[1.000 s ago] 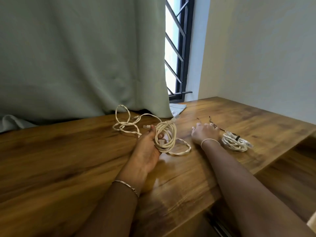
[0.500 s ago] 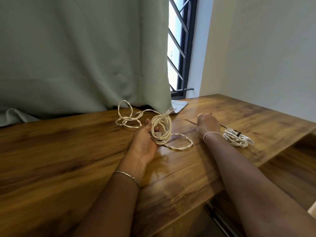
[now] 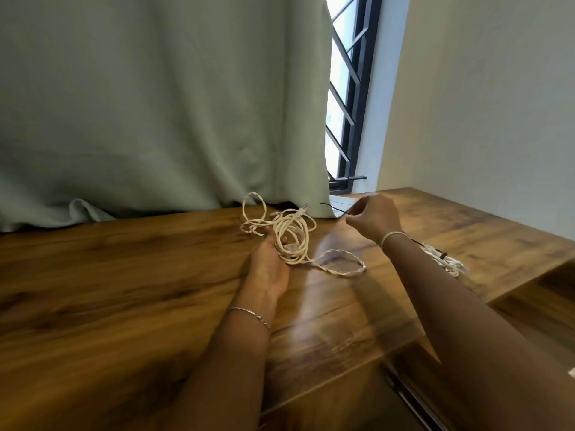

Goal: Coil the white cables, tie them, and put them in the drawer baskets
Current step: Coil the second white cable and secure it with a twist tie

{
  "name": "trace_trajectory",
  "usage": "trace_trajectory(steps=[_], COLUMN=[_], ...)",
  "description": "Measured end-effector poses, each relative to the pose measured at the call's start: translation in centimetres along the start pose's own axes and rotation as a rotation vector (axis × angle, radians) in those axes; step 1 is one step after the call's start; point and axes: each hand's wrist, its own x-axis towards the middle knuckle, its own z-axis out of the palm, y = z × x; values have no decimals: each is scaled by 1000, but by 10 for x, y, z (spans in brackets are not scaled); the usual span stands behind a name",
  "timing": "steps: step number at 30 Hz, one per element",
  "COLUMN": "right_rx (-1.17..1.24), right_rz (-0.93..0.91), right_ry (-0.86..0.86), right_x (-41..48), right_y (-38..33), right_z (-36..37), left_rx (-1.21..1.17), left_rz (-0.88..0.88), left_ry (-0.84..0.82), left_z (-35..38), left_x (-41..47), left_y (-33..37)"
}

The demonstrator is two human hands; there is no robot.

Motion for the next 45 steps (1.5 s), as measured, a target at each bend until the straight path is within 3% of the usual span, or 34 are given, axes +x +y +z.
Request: trace_trajectory(steps=[7, 12, 19, 26, 38, 45], right_rx=[335, 561, 727, 850, 844, 766], right_rz=[27, 65, 30, 106, 213, 121], right_ry=[-198, -323, -531, -740, -858, -699], right_x=[-28, -56, -91, -115, -131, -126], right_y=[-69, -121, -195, -243, -253, -250], right_z=[2, 22, 54, 89, 113, 119], left_rx=[-29, 32, 159, 259, 297, 459], left_rz=[80, 177, 287, 391, 409, 448], left_ry=[203, 250, 331, 369, 380, 347], left_z=[-37, -80, -128, -168, -189, -181], left_x=[-7, -30, -56, -65, -56, -58], left_y=[41, 91, 147, 186, 199, 193])
